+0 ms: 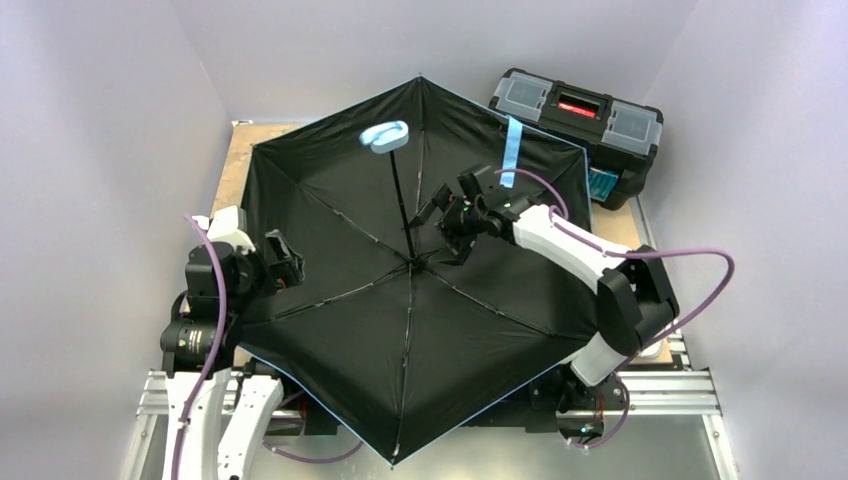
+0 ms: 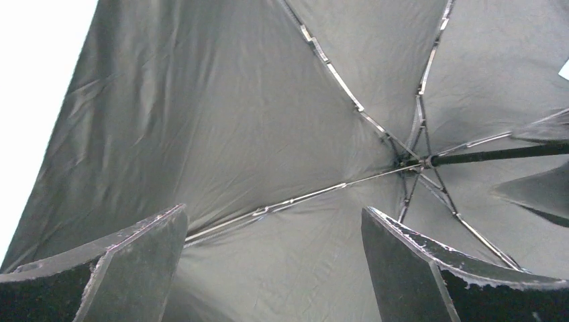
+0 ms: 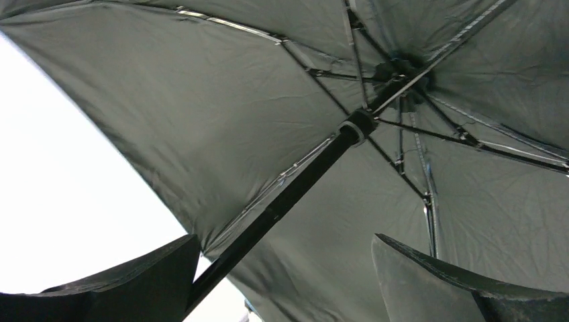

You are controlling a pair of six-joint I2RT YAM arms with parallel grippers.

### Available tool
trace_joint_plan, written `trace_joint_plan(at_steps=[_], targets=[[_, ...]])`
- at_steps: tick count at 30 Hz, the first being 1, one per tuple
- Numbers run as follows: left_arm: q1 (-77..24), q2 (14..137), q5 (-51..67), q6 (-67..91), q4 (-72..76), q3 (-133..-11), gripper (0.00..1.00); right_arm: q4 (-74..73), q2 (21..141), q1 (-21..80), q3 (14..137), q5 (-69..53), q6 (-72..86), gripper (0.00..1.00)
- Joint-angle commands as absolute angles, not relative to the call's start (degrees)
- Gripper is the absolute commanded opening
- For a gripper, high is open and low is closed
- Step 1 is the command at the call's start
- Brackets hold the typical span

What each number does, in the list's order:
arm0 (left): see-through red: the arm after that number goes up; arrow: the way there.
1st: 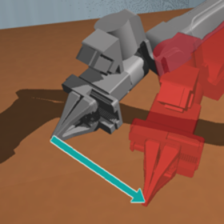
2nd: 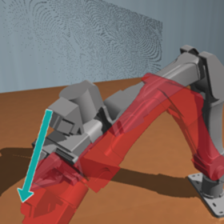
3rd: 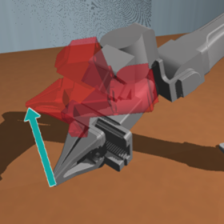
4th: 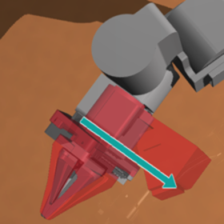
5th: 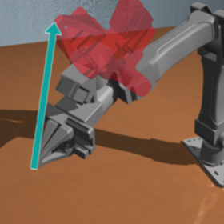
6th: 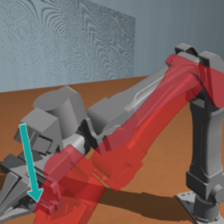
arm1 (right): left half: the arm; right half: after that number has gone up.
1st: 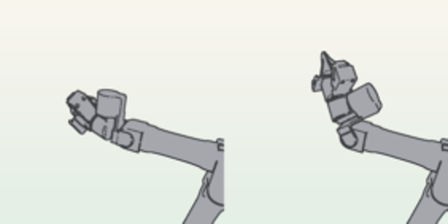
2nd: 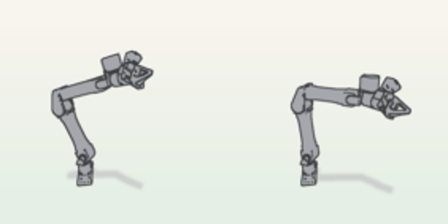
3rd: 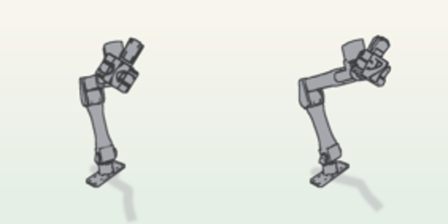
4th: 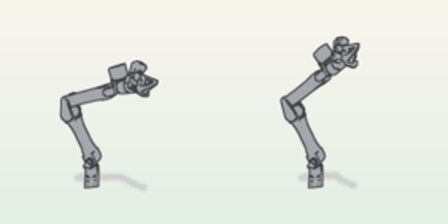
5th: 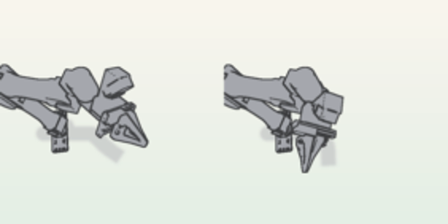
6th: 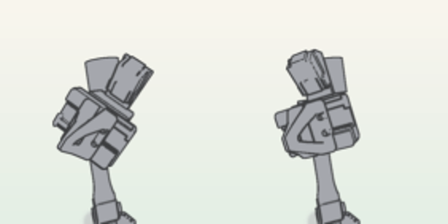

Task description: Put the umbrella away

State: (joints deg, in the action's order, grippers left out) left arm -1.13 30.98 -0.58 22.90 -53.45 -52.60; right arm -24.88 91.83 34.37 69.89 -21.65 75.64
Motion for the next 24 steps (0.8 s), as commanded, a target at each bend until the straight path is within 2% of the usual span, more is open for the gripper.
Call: trace_joint_plan(at_steps=[1,10,13,18,22,23,24], targets=[[-0.84,29.66,2.13,20.99,-52.63,-52.00,1.00,-25.04,94.84,36.92,71.38,-24.67,78.25,0.99],[-0.85,29.29,2.32,20.39,-53.00,-52.12,1.00,-21.37,99.00,39.32,71.82,-25.94,81.08,0.99],[-0.82,28.35,1.87,20.52,-53.00,-51.88,1.00,-17.31,101.45,39.82,71.93,-28.12,82.87,0.89],[-0.85,27.53,1.25,20.70,-52.96,-51.68,1.00,-14.87,104.85,40.82,74.63,-29.85,84.73,0.82],[-0.86,27.52,0.62,20.91,-53.18,-51.73,1.00,-11.43,106.52,41.29,75.63,-31.42,86.92,0.67],[-0.84,27.56,0.46,20.92,-53.24,-51.69,1.00,-10.24,106.79,41.32,75.55,-31.96,87.52,0.60],[-0.84,27.58,0.43,20.92,-53.25,-51.68,1.00,-9.07,107.13,41.38,75.38,-32.59,87.95,0.48]])
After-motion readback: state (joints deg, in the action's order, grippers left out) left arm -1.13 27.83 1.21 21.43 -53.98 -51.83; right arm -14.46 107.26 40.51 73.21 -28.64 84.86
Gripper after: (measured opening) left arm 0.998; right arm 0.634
